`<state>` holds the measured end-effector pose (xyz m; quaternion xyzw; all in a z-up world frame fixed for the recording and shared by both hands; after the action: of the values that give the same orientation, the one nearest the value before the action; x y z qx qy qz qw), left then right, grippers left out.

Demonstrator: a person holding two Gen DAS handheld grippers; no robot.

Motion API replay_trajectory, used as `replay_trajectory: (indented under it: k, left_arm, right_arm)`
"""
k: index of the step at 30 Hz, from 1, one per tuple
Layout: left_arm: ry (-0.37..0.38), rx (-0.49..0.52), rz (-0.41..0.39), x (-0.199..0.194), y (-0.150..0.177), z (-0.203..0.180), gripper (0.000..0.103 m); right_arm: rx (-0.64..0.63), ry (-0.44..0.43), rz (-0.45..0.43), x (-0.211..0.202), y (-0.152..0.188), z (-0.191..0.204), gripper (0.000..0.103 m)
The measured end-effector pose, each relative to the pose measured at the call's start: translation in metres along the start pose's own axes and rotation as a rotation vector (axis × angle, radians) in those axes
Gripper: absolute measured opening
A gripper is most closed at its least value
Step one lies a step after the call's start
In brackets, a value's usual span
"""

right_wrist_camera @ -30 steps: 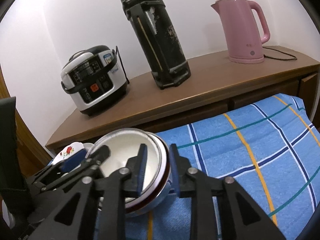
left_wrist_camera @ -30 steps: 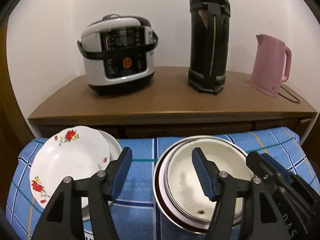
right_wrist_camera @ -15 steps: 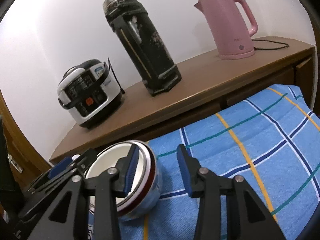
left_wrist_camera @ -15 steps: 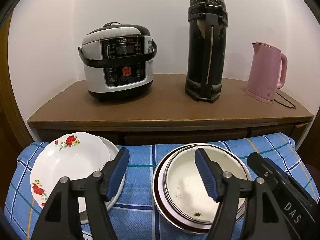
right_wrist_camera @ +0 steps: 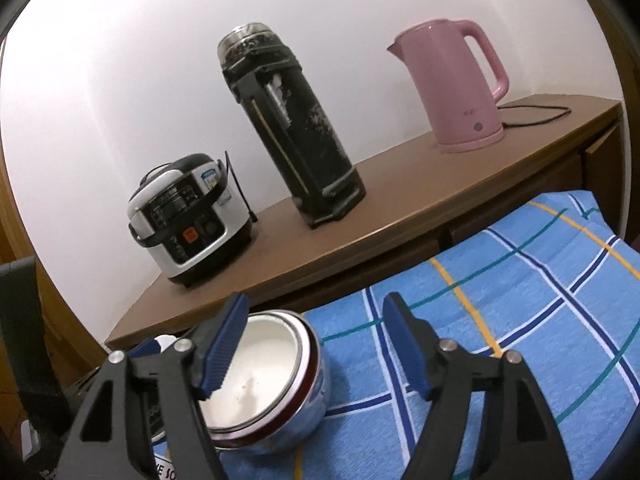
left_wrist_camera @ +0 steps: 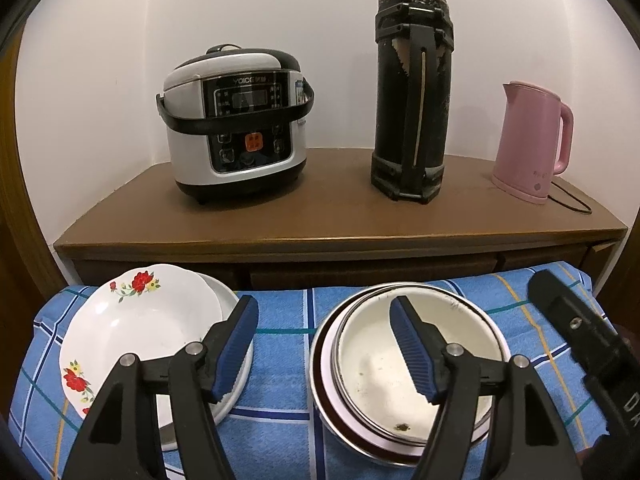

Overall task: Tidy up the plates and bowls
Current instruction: 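Open both grippers and release the white enamel bowl, then grasp the nested bowl stack rim with the left gripper while the right gripper grasps its rim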

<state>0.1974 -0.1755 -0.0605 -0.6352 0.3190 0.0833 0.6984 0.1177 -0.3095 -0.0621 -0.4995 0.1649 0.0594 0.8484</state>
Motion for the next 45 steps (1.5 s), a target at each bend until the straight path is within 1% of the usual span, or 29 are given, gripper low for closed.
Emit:
replay_trajectory:
  k: [6,7,9,12,13,14,16,19,21,23,24,29,32,34,37,43,45]
  left_arm:
    - [-0.009,-0.08,-0.019,0.0,-0.006,0.021,0.07]
    - [-0.008,-0.093,-0.023,0.0,-0.007,0.024,0.07]
    - [0.019,-0.124,-0.013,0.002,-0.006,0.028,0.07]
    - [0.105,-0.166,0.034,0.01,-0.001,0.023,0.07]
    - [0.126,-0.175,0.045,0.012,0.001,0.021,0.07]
    - [0.133,-0.175,0.047,0.012,0.001,0.019,0.07]
    - [0.136,-0.16,0.049,0.012,0.003,0.013,0.07]
    - [0.143,-0.164,0.067,0.015,0.007,0.009,0.07]
    - [0.153,-0.169,0.084,0.017,0.011,0.006,0.07]
    - [0.145,-0.155,0.094,0.019,0.013,0.004,0.07]
    - [0.138,-0.147,0.099,0.021,0.015,0.003,0.07]
    - [0.149,-0.16,0.136,0.027,0.021,0.002,0.07]
    - [0.127,-0.158,0.15,0.031,0.025,0.004,0.07]
    - [0.104,-0.155,0.15,0.032,0.027,0.007,0.07]
    - [0.093,-0.147,0.154,0.035,0.029,0.007,0.07]
    - [0.113,-0.143,0.147,0.037,0.031,0.003,0.07]
    - [0.12,-0.151,0.146,0.038,0.032,0.003,0.07]
  right_arm:
    - [0.049,-0.01,-0.037,-0.006,-0.009,-0.007,0.072]
    - [0.069,-0.018,-0.035,-0.006,-0.01,-0.011,0.075]
    - [0.103,-0.033,-0.005,-0.003,-0.01,-0.017,0.076]
    - [0.139,-0.049,0.059,0.004,-0.005,-0.022,0.075]
    - [0.139,-0.056,0.074,0.006,-0.003,-0.022,0.069]
    - [0.134,-0.057,0.086,0.007,-0.002,-0.021,0.061]
    - [0.108,-0.056,0.104,0.008,0.0,-0.018,0.053]
    - [0.069,-0.066,0.163,0.017,0.01,-0.01,0.046]
    - [0.064,-0.072,0.206,0.023,0.018,-0.007,0.044]
    - [0.073,-0.092,0.243,0.028,0.024,-0.006,0.034]
    - [0.074,-0.095,0.255,0.03,0.027,-0.006,0.033]
    - [0.056,-0.097,0.274,0.033,0.031,-0.001,0.033]
    - [0.026,-0.092,0.286,0.035,0.035,0.005,0.033]
    - [0.009,-0.077,0.275,0.035,0.034,0.005,0.033]
    - [0.011,-0.075,0.276,0.035,0.035,0.005,0.033]
    - [0.005,-0.071,0.271,0.035,0.035,0.005,0.033]
    - [0.007,-0.069,0.269,0.036,0.035,0.005,0.036]
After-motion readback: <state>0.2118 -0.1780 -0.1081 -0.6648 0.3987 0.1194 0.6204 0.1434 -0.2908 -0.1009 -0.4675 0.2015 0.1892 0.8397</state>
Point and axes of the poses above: each gripper's, at about its wrist camera, not at the fingertips, and x roughly the way its jaws point, z to its left, y to its underside, the point moved 9 cm from there along x, roughly the way its jaws point, and after that the axes turned 2 degrees about z, right-handed, at the moved point
